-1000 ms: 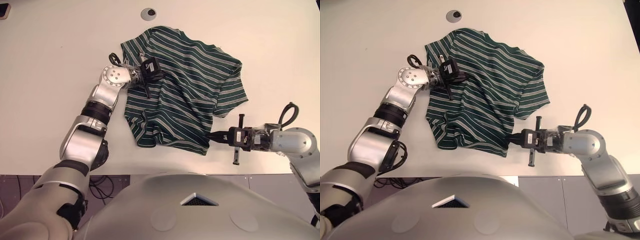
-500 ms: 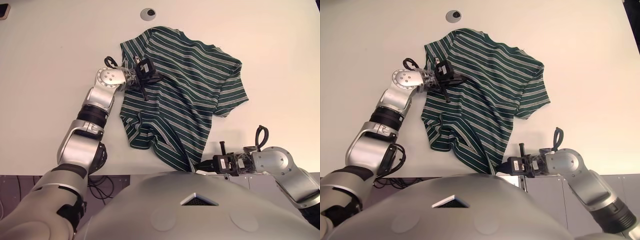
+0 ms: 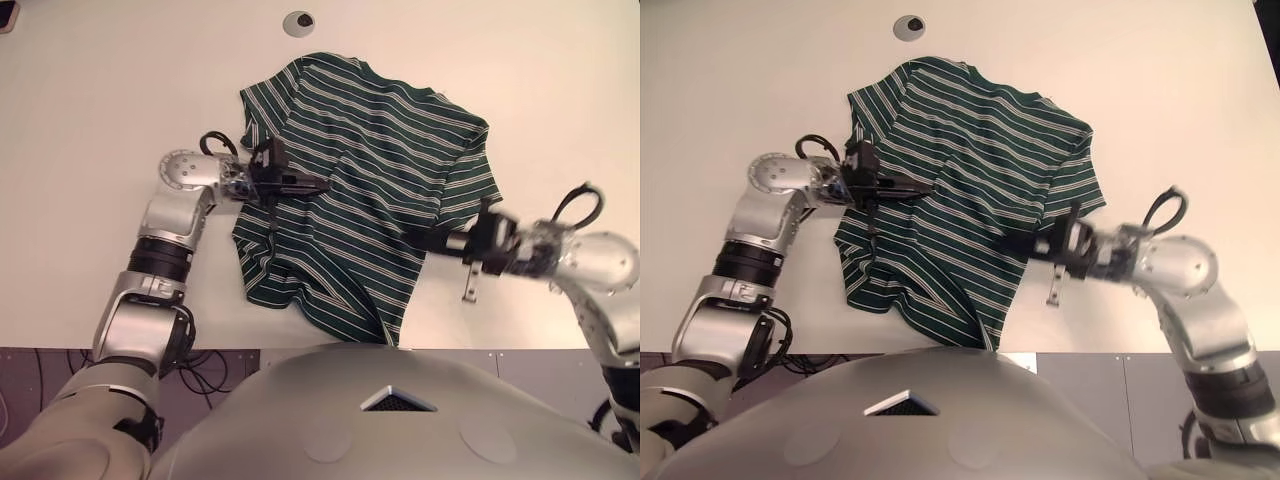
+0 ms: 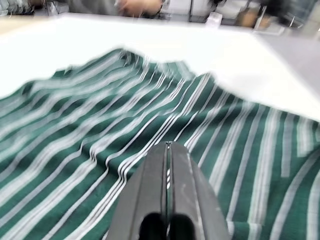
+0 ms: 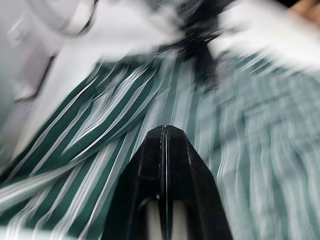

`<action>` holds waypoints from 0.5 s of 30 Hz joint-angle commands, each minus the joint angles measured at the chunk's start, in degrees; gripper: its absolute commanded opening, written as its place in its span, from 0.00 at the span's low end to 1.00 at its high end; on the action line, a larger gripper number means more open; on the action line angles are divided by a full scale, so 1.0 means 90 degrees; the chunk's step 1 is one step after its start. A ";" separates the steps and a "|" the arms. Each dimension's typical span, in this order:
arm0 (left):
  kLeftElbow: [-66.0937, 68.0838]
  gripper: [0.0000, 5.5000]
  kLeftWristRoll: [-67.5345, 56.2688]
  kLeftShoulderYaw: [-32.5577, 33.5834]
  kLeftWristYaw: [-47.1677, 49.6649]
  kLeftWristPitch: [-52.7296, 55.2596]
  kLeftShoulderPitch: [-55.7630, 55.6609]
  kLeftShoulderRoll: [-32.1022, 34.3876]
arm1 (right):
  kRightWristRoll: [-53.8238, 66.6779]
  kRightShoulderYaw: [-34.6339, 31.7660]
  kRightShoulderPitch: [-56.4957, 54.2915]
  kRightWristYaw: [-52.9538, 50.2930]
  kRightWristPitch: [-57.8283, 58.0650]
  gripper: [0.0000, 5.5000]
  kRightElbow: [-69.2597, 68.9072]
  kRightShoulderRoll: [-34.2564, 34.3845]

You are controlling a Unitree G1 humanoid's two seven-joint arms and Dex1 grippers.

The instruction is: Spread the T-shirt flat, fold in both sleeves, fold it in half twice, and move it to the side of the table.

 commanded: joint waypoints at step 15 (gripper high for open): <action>0.1082 0.00 0.0744 -0.0984 -0.0539 0.0692 -0.0119 -0.0017 | -0.3698 0.2433 -0.4743 -0.1768 -0.1267 0.00 0.8819 0.3715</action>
